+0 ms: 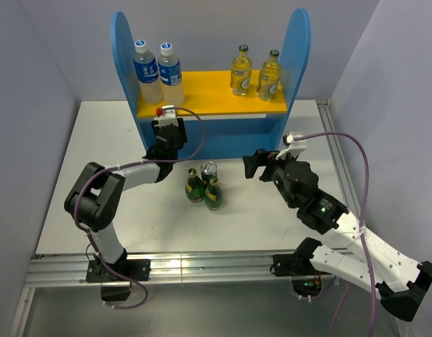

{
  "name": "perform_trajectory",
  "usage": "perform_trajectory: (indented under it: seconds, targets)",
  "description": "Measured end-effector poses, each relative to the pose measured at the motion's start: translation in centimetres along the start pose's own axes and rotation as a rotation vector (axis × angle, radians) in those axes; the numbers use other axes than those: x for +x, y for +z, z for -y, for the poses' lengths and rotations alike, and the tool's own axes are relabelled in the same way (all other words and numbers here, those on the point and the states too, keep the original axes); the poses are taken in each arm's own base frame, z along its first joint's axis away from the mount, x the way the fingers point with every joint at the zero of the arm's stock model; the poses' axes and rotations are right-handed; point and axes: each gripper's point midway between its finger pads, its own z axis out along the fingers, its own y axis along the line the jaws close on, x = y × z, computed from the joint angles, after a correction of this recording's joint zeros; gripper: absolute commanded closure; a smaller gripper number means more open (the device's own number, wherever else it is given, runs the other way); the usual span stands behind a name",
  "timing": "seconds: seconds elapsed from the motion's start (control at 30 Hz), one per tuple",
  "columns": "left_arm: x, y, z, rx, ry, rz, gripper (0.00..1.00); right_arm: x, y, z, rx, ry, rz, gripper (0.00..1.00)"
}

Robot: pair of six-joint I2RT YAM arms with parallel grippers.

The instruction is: Place and organize the beverage onto the shelf

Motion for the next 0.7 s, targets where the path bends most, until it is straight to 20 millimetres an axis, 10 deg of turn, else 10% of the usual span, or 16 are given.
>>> perform_trajectory:
  seconds: [0.4, 0.7]
  targets:
    - [-0.4, 0.6, -0.5, -0.030, -0.019, 0.056, 1.00, 0.2, 0.2, 0.1, 0.005, -0.001, 0.000, 0.01]
    - [3.8, -2.8, -3.7, -0.066, 0.015, -0.036, 1.00, 0.8, 0.4, 0.2, 0.009, -0.007, -0.012, 0.01]
